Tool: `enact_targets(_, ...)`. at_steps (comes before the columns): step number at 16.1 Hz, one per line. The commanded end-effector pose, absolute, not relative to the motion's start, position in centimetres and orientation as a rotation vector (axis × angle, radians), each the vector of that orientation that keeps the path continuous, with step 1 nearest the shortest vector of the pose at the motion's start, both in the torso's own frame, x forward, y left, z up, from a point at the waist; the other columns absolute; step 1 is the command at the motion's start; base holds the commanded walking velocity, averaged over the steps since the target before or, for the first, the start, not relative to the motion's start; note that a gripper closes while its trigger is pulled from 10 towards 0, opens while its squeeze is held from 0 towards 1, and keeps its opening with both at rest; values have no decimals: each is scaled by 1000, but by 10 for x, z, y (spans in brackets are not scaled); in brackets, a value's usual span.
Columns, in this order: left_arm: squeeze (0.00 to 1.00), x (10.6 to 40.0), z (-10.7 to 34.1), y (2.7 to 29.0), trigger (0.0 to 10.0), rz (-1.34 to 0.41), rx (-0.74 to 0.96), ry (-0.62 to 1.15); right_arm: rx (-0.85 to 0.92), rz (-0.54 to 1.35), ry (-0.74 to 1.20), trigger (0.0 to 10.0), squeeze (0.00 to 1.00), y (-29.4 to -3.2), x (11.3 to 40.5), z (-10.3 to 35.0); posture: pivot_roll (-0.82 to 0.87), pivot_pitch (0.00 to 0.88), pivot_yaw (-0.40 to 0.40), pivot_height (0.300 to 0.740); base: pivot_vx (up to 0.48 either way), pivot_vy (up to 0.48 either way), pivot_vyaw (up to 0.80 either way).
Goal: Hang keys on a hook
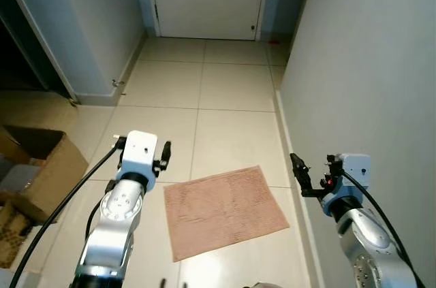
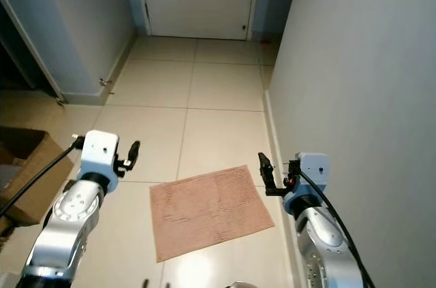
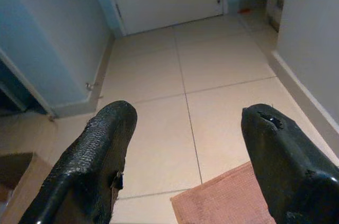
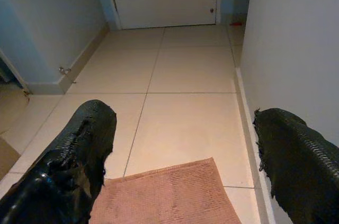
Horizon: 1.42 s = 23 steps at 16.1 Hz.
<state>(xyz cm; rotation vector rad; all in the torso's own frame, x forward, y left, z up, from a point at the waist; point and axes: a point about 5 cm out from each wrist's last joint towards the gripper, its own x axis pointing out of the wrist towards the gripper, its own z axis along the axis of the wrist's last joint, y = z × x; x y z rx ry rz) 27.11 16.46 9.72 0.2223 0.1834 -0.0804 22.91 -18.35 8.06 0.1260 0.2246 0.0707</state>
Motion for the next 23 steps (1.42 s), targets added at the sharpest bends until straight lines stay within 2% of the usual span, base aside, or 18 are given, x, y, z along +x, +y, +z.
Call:
enact_targets(1,0,274,105,162,10000,-98,200,161,110,38,191,10000,1000,-187,228,85,-111,0,19,740,0,0,513)
enact_targets(3,0,279,110,154,10000,-111,171,140,3,63,149,10000,1000,-185,228,88,-121,0,30,740,0,0,800)
enact_targets(11,0,286,109,158,10000,-95,251,123,55,-4,175,10000,1000,-191,239,87,-110,0,4,740,0,0,800)
enact_targets(20,0,283,104,156,10000,-112,246,127,-107,-65,207,10000,1000,-196,238,82,-118,0,13,740,0,0,800)
enact_targets(23,0,283,103,155,10000,-120,220,139,-107,-89,206,10000,1000,-201,237,83,-123,0,12,740,0,0,800)
